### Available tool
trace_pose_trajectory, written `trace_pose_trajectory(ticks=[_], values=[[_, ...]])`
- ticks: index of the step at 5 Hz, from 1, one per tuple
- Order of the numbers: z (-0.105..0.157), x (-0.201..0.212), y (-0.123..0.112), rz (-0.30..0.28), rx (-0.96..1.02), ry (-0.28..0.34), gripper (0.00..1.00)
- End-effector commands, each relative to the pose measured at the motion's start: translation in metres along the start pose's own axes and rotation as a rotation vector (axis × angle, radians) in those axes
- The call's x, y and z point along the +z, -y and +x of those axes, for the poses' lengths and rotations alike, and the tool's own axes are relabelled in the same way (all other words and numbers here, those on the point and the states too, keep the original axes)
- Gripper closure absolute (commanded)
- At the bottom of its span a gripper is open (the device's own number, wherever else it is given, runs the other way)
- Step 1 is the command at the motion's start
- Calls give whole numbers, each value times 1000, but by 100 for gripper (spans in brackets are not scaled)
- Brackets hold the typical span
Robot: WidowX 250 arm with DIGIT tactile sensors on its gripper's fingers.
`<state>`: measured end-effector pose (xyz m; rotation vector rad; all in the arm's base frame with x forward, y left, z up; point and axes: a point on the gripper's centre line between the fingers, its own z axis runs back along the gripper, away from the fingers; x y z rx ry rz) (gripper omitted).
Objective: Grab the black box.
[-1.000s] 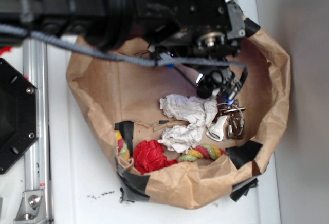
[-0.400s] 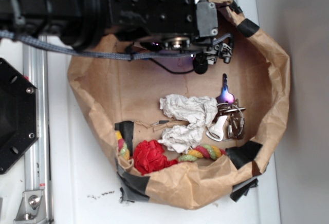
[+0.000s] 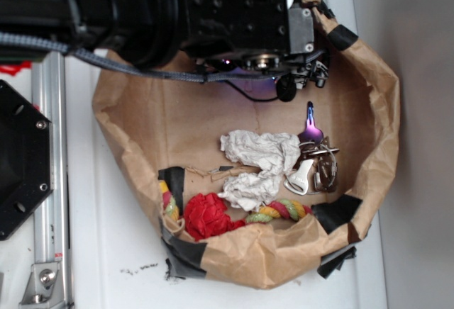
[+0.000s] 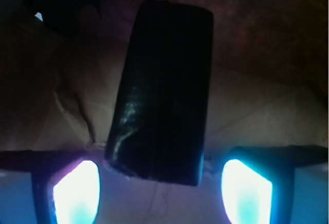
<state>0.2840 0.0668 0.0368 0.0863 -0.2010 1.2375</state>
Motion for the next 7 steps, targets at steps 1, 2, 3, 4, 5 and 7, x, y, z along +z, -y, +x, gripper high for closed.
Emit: trace_pose_trajectory(ticks=[1,2,3,4,5,7], values=[[22,6,-8,-35,80,66,0],[28,8,-10,-28,105,84,0],[33,3,-9,30,72,73,0],[42,6,-11,61,195,102,0],[43,4,-10,35,161,80,100],[35,10,-11,23,91,104,100]])
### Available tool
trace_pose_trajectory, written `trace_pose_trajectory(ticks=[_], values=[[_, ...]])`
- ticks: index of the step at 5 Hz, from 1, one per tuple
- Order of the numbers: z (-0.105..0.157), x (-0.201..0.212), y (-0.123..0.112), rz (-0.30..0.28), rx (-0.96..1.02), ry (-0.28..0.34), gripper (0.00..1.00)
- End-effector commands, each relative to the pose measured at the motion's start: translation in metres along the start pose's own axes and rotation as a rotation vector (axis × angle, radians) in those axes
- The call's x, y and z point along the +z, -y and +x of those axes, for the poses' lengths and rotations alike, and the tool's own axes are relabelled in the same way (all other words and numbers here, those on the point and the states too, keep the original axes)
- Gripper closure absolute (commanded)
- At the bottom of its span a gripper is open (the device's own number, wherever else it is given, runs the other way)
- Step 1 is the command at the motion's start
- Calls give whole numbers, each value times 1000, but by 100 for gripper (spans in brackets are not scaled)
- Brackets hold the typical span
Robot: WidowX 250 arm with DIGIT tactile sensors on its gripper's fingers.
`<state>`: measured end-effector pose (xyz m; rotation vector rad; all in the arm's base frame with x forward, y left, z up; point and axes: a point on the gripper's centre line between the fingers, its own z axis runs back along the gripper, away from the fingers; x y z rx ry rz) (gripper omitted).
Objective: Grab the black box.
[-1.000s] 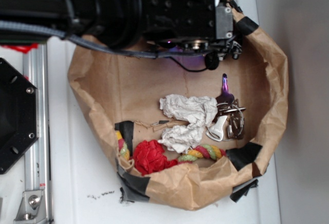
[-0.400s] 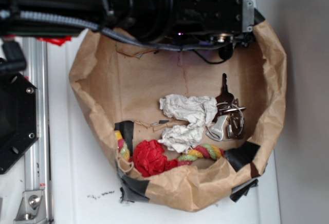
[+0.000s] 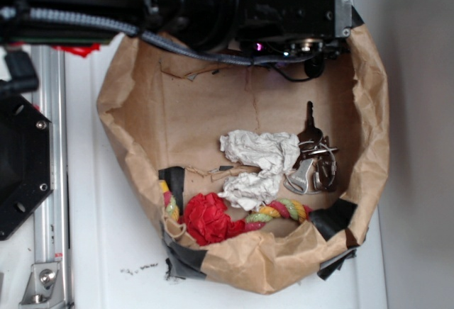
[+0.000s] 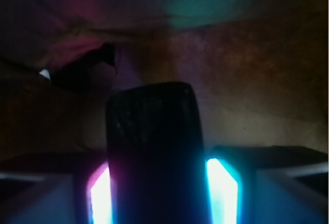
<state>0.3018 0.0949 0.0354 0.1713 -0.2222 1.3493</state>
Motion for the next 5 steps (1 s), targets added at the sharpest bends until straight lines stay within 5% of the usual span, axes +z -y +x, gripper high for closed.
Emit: trace_pose_trajectory(ticks=[1,2,3,5], values=[[-19,34,-20,-90,-254,-108,100],[-43,67,-29,-214,-483,-107,100],[-55,115,-44,-184,-745,-131,100],[-34,136,-47,-263,-1240,-89,100]])
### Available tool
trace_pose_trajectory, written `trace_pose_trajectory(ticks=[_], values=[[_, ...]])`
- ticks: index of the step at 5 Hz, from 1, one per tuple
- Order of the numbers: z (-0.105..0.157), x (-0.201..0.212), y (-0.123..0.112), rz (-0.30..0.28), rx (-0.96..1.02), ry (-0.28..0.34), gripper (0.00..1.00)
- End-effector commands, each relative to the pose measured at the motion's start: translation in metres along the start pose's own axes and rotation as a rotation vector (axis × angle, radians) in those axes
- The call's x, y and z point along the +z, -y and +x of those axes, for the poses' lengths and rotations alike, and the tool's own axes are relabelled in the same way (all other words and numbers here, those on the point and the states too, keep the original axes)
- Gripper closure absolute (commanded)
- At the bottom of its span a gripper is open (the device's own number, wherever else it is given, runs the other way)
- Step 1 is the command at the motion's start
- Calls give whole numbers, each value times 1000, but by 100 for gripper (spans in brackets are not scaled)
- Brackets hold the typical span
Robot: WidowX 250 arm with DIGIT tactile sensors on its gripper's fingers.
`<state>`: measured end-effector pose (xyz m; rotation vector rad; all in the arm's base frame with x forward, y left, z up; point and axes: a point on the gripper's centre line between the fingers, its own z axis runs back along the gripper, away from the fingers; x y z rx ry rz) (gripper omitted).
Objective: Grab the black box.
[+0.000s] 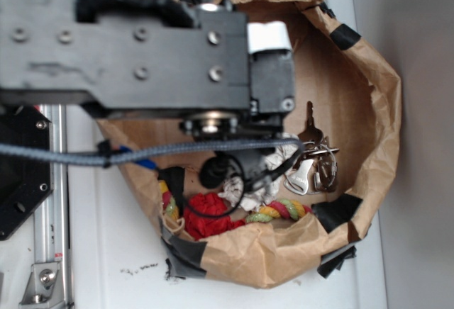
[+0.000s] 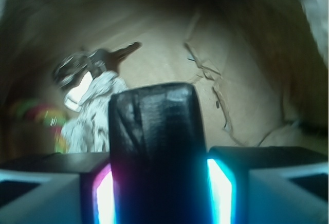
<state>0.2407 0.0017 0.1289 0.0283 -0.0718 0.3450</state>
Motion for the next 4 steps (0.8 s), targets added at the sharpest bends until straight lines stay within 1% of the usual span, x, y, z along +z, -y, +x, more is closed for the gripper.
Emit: trace_pose_trajectory(ticks=[1,2,3,4], values=[[29,33,-47,-49,-281,111,100],[39,33,-56,-59,-221,96,100],[43,32,-60,-73,-185,87,100],[39,34,-59,-24,-152,91,100]])
